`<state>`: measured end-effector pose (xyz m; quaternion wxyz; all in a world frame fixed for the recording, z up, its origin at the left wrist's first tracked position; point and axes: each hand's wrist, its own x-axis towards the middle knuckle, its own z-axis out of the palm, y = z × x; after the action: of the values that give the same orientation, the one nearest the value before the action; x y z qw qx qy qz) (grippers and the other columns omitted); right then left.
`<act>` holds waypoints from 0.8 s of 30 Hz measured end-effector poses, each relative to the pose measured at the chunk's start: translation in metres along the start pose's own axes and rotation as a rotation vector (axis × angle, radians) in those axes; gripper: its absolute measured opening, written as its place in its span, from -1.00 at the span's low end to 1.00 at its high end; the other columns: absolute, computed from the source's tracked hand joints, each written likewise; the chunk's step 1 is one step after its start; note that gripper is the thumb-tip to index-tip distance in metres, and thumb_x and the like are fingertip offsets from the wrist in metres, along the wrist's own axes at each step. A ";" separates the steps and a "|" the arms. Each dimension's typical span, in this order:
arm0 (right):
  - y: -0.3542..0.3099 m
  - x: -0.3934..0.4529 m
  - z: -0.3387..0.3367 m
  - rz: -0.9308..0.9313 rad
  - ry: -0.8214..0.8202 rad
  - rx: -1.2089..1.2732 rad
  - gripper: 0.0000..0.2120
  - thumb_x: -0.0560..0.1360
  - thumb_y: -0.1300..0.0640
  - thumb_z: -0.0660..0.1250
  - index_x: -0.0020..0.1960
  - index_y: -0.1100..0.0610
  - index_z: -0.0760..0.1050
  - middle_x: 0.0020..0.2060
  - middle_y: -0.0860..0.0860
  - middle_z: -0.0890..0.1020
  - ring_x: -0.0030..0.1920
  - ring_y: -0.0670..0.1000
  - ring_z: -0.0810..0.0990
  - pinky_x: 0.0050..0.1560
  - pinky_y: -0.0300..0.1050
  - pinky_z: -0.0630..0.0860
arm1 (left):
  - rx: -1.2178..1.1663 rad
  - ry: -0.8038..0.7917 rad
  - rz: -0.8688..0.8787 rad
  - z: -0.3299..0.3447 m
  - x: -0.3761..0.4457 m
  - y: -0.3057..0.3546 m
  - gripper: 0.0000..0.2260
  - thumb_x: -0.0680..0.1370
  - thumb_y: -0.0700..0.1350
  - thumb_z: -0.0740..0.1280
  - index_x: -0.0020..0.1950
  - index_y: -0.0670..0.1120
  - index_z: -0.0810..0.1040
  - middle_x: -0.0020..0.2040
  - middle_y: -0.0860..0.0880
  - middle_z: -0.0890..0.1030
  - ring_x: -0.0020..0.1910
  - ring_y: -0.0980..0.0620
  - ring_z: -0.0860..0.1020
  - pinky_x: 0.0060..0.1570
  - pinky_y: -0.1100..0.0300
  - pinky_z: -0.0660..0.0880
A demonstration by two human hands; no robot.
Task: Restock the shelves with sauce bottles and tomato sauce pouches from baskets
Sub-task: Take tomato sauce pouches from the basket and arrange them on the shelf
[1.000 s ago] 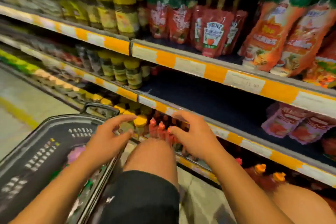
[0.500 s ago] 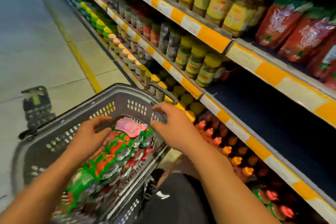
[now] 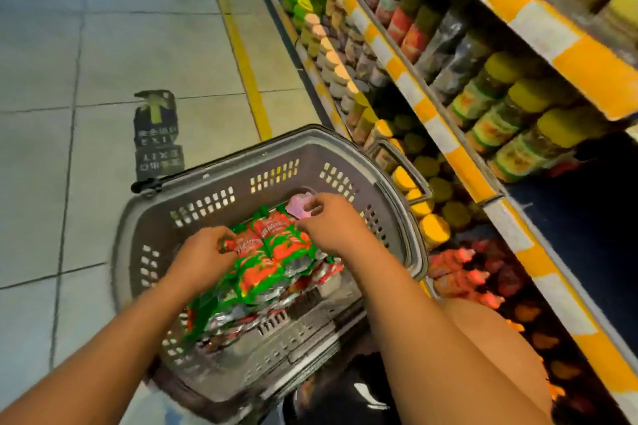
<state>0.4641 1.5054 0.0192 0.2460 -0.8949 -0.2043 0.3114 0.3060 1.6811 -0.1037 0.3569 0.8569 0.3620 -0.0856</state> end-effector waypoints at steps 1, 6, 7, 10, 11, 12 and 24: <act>-0.002 0.009 0.006 0.008 -0.003 0.013 -0.85 0.52 0.11 0.45 -0.04 -0.01 0.48 -0.08 0.04 0.60 -0.08 0.17 0.64 -0.01 0.19 0.63 | 0.010 -0.006 -0.026 -0.001 -0.002 -0.001 -0.73 0.47 -0.09 0.49 0.16 0.06 0.66 0.09 -0.04 0.66 0.01 -0.04 0.63 0.04 0.03 0.58; 0.021 0.042 0.030 0.087 0.025 -0.081 -0.70 0.49 0.17 0.39 0.22 0.06 0.53 0.12 0.10 0.62 0.07 0.21 0.62 0.02 0.04 0.57 | 0.098 -0.113 -0.135 0.004 -0.004 -0.003 -0.75 0.53 -0.15 0.42 0.21 -0.03 0.61 0.09 -0.12 0.64 -0.02 -0.10 0.60 -0.10 0.14 0.47; 0.032 0.046 0.034 0.128 0.028 -0.108 -0.62 0.48 0.17 0.38 0.29 0.08 0.52 0.15 0.14 0.62 0.08 0.24 0.62 0.00 0.03 0.57 | 0.113 -0.157 -0.167 0.007 -0.004 -0.004 -0.70 0.54 -0.14 0.40 0.27 -0.04 0.57 0.14 -0.12 0.64 0.02 -0.11 0.61 -0.08 0.15 0.47; 0.067 0.060 0.041 0.216 0.046 -0.131 -0.56 0.44 0.07 0.36 0.30 0.09 0.50 0.13 0.20 0.61 0.04 0.28 0.62 0.02 0.11 0.63 | 0.130 -0.275 -0.256 0.014 -0.002 -0.011 -0.54 0.54 -0.05 0.40 0.43 -0.03 0.42 0.28 -0.12 0.59 0.18 -0.12 0.59 0.12 0.10 0.54; 0.080 0.066 0.042 0.233 0.066 -0.140 -0.56 0.43 0.03 0.35 0.28 0.09 0.51 0.13 0.21 0.61 0.04 0.28 0.62 0.04 0.12 0.62 | 0.127 -0.298 -0.274 0.016 -0.001 -0.012 -0.47 0.54 -0.03 0.40 0.48 -0.03 0.37 0.31 -0.13 0.58 0.22 -0.13 0.58 0.19 0.08 0.53; 0.090 0.073 0.042 0.244 0.078 -0.149 -0.58 0.44 -0.01 0.36 0.26 0.11 0.51 0.14 0.22 0.61 0.05 0.28 0.62 0.03 0.08 0.60 | 0.122 -0.312 -0.292 0.018 -0.001 -0.012 -0.42 0.54 -0.01 0.41 0.52 -0.03 0.31 0.33 -0.15 0.57 0.26 -0.15 0.57 0.23 0.09 0.52; 0.114 0.095 0.040 0.338 0.129 0.012 -0.67 0.52 0.29 0.36 0.28 0.24 0.50 0.15 0.27 0.64 0.14 0.30 0.61 -0.05 -0.02 0.50 | 0.048 -0.251 -0.464 0.025 0.010 -0.023 -0.22 0.43 0.03 0.57 0.50 -0.05 0.21 0.25 -0.12 0.57 0.18 -0.14 0.59 0.20 -0.01 0.57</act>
<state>0.5310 1.4768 -0.1161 0.2081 -0.9331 -0.0327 0.2914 0.3002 1.6808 -0.1387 0.3492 0.7420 0.4995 -0.2793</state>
